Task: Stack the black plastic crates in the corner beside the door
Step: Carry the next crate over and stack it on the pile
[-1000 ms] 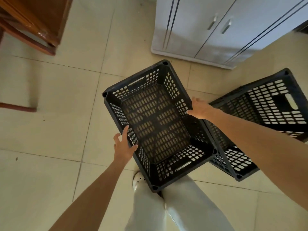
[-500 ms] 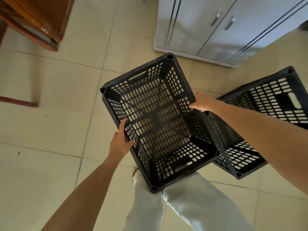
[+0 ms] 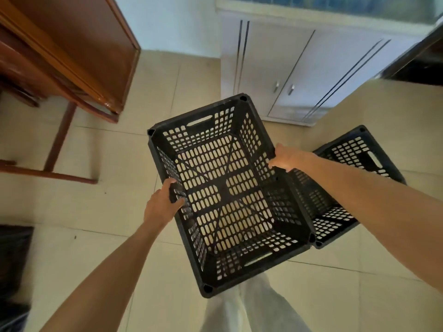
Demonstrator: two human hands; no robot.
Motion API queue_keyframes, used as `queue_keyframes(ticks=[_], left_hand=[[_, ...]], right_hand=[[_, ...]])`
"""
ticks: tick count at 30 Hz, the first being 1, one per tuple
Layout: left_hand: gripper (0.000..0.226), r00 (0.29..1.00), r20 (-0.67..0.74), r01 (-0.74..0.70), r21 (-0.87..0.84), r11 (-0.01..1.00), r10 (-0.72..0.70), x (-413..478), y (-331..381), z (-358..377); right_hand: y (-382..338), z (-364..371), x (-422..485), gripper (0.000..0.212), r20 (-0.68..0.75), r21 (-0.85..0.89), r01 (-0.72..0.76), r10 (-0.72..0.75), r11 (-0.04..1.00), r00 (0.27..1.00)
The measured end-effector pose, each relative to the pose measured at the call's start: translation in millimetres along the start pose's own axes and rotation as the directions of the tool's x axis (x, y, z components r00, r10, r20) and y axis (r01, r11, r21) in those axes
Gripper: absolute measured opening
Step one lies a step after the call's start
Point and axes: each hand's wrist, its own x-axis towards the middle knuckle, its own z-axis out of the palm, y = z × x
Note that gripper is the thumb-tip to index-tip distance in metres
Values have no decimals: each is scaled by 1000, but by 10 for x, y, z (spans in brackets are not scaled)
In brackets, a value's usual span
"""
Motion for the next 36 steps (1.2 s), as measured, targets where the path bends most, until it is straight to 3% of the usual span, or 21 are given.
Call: queue_keyframes(ticks=[3,11,16,20,23,28,36], left_hand=[[47,998,-14,-57,16,998,57,-216,176,-373],[37,956,-120,-257,89,962,266,-791,810,-1246],[31,903,-125,-393,151,907,412,-1011,1244,-1562],[25,844,-71,-511,194,838,531,-1120,1706,-1636],[25,808,-13,-573,215,791,589,-1255,2152,-1604],[26,675,73,-728,228,646,735,-1556,3155,-1393],[19,453,200,-879,262,398,869,-2276,4662,-583]], right_hand=[[-5,-142,-478,53,-52,-60,-3,0,998,999],[-69,-512,-1934,20,-242,-127,-20,-11,992,970],[48,-550,-2794,32,-455,-93,-139,82,986,887],[337,-567,-3343,44,-539,7,-244,210,970,816],[635,-607,-3748,42,-584,74,-290,277,954,763],[1311,-783,-4497,37,-545,249,-378,451,892,707],[2632,-693,-5537,42,-523,494,-383,619,780,586]])
